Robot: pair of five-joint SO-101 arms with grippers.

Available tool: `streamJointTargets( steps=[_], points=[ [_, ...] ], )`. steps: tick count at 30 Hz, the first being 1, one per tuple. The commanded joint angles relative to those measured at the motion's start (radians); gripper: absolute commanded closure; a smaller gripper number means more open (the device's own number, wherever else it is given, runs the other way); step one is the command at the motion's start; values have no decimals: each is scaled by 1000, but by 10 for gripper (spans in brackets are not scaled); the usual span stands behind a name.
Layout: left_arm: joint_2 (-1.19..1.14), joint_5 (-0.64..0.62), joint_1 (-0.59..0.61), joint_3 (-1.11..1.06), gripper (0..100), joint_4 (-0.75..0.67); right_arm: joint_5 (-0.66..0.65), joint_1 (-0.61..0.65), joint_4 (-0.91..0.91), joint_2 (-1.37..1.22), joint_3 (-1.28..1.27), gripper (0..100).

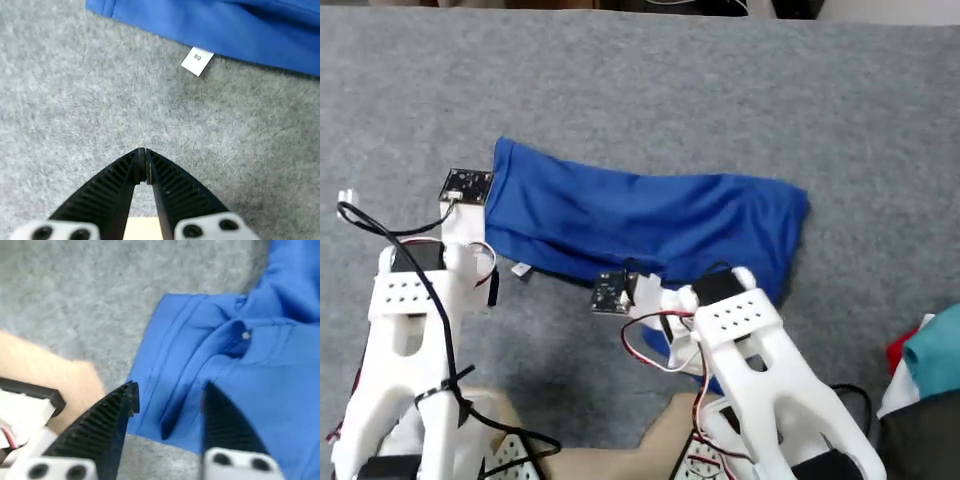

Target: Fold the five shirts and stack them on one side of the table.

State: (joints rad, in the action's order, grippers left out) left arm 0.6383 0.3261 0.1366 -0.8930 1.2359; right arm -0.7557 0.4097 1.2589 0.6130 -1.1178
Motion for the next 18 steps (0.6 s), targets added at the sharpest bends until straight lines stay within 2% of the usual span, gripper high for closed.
streamJointTargets(
  steps=[1,10,18],
  points=[
    [42,6,12,-5,981,-2,12,-45,-17,33,-8,919],
    [50,5,12,5,981,55,11,-71,-14,41,-4,943],
    [50,5,12,3,981,68,6,-76,75,41,153,915]
  ],
)
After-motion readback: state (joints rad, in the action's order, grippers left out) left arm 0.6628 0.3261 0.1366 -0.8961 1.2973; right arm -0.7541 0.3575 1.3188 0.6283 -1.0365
